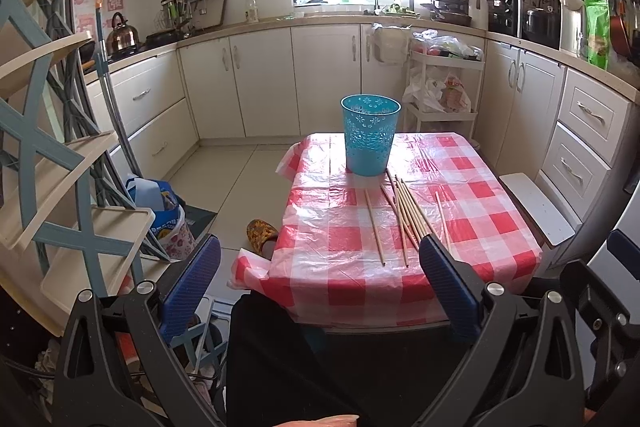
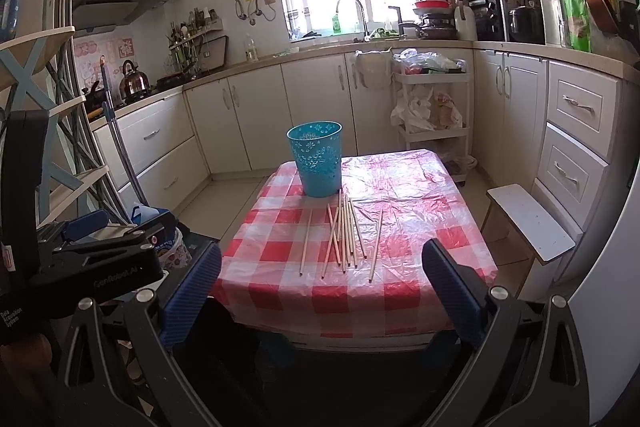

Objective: Organize utensils

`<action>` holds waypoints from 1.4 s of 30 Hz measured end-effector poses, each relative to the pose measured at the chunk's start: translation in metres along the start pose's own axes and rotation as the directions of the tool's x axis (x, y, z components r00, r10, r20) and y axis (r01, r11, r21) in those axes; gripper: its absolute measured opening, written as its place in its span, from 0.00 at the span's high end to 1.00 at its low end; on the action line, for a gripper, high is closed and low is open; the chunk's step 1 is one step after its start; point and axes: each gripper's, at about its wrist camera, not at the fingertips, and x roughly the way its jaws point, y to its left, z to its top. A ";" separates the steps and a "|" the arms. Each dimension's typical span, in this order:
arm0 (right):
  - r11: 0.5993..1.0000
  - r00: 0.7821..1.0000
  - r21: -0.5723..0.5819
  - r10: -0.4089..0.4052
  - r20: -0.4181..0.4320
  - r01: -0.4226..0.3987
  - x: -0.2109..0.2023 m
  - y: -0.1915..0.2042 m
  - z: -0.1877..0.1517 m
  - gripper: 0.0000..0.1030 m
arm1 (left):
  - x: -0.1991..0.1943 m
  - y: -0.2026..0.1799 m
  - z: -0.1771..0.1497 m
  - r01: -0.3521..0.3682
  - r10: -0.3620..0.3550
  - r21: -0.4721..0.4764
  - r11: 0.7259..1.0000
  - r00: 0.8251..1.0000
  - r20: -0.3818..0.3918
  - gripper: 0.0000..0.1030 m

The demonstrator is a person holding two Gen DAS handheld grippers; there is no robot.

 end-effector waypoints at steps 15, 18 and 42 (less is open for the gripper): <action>1.000 1.000 -0.001 0.012 0.003 -0.012 0.002 0.003 -0.005 0.06 | 0.002 0.002 0.000 0.000 0.000 -0.008 1.000 1.000 -0.013 0.07; 1.000 1.000 -0.008 0.008 0.007 -0.008 0.002 0.003 -0.006 0.06 | 0.002 0.002 0.000 -0.001 0.001 -0.007 1.000 1.000 -0.012 0.07; 0.996 0.997 -0.058 -0.065 -0.042 0.062 0.017 0.000 -0.005 0.06 | 0.024 0.002 -0.006 0.039 -0.040 -0.028 0.999 0.998 -0.043 0.07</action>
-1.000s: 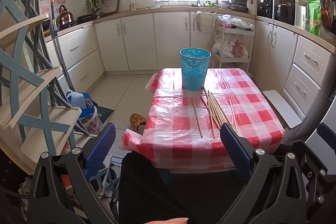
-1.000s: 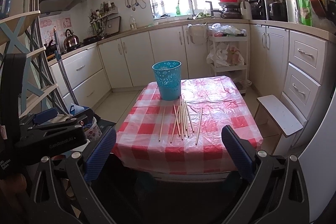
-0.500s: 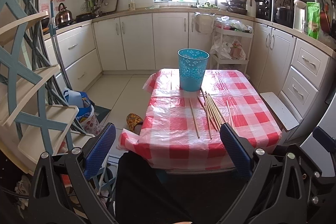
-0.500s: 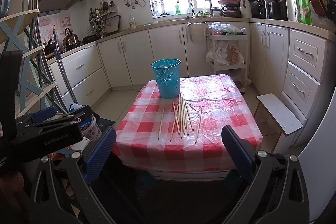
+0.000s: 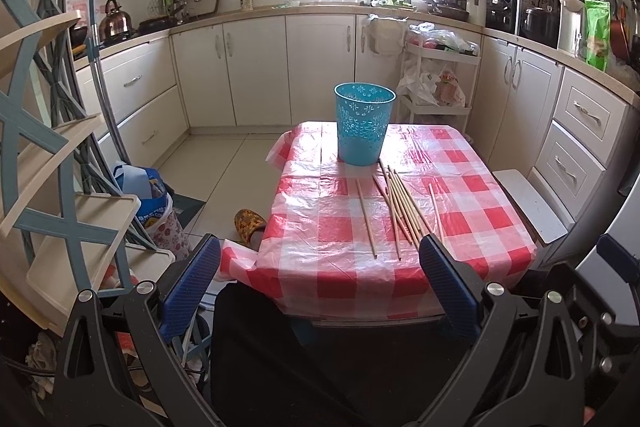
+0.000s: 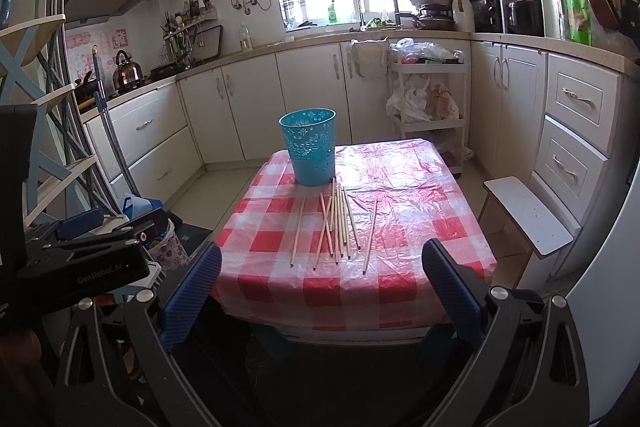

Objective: Organize utensils

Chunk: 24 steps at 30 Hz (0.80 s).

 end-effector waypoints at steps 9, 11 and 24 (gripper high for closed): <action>0.996 0.991 -0.025 -0.093 -0.094 0.091 0.090 -0.048 0.028 0.16 | 0.086 0.011 0.010 0.009 -0.014 -0.050 0.999 0.994 -0.112 0.07; 0.995 0.987 -0.041 -0.095 -0.130 0.090 0.122 -0.059 0.031 0.26 | 0.107 0.012 0.009 0.020 -0.028 -0.060 0.998 0.989 -0.145 0.07; 0.993 0.927 -0.053 -0.114 -0.358 0.102 0.301 -0.091 0.034 0.60 | 0.238 -0.023 0.023 0.060 -0.067 -0.036 0.998 0.966 -0.248 0.14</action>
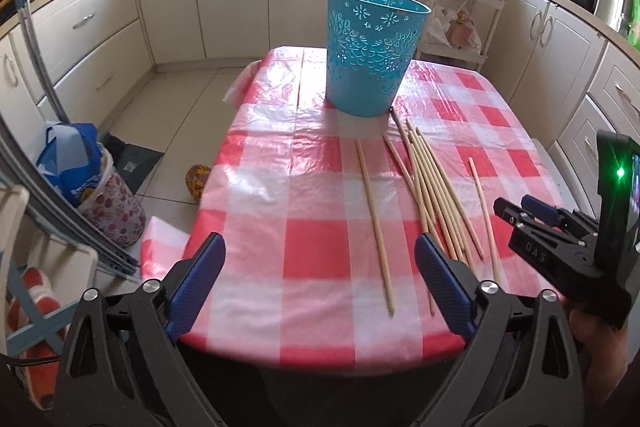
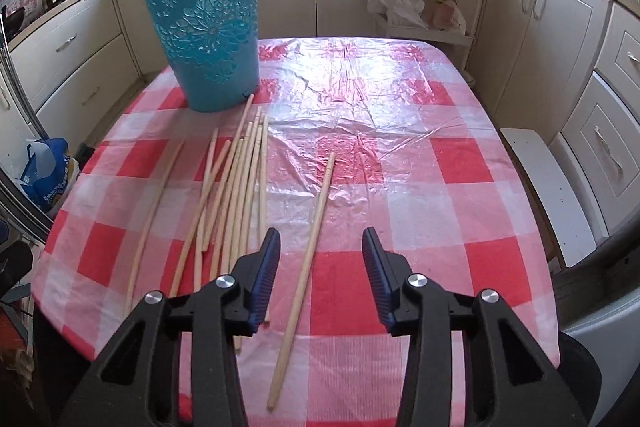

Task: Organize utensils
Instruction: 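Reach the right gripper to a single wooden stick and close on it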

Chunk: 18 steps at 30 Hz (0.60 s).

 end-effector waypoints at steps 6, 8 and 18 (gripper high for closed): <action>1.000 0.999 -0.013 -0.004 -0.050 0.003 0.026 -0.004 0.010 0.68 | 0.050 -0.022 0.028 0.001 0.000 0.052 0.999 1.000 -0.027 0.26; 1.000 0.998 -0.015 -0.007 -0.062 0.006 0.032 -0.006 0.011 0.69 | 0.066 -0.029 0.032 0.010 -0.007 0.066 0.998 0.999 -0.049 0.31; 0.995 0.998 -0.102 -0.008 -0.065 0.002 0.042 -0.005 0.016 0.83 | 0.130 -0.046 0.039 -0.022 0.038 0.120 0.992 0.991 -0.131 0.51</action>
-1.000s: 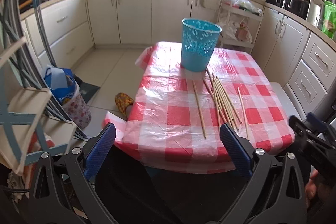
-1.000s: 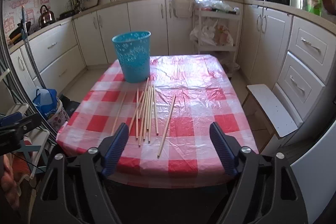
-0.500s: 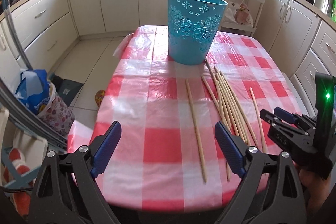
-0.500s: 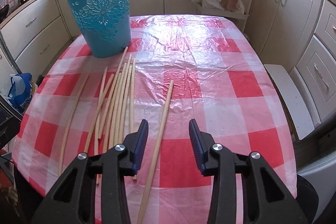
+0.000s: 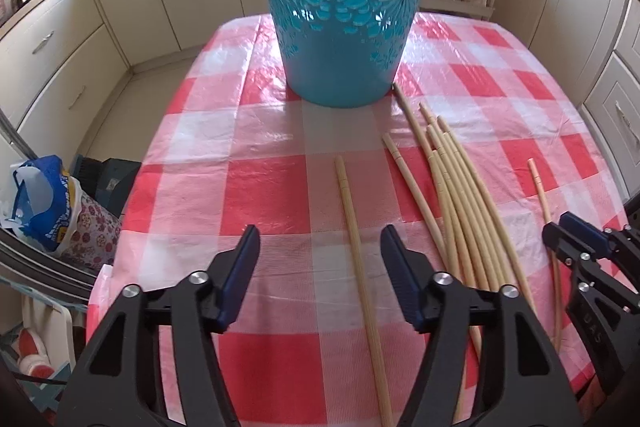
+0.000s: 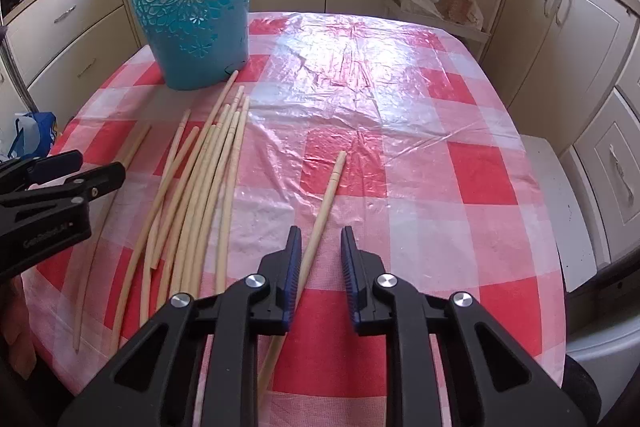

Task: Organize utensils
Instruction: 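Reach the right gripper to a single wooden stick and close on it, then lift the stick with the right gripper over the teal basket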

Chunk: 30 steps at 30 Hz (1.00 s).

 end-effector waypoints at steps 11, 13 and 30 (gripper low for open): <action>0.976 0.985 0.134 0.174 -0.008 -0.172 0.003 -0.022 0.007 0.94 | 0.003 -0.002 0.002 0.115 -0.116 0.029 0.993 0.993 0.021 0.95; 0.966 0.979 0.163 0.205 0.000 -0.202 0.001 -0.025 0.008 0.94 | -0.002 0.005 0.004 0.160 -0.160 -0.003 0.987 0.987 0.026 0.95; 0.842 0.863 0.243 0.406 0.300 -0.481 -0.067 -0.029 0.059 0.94 | -0.100 0.062 0.048 0.393 -0.340 -0.101 0.914 0.878 0.337 0.95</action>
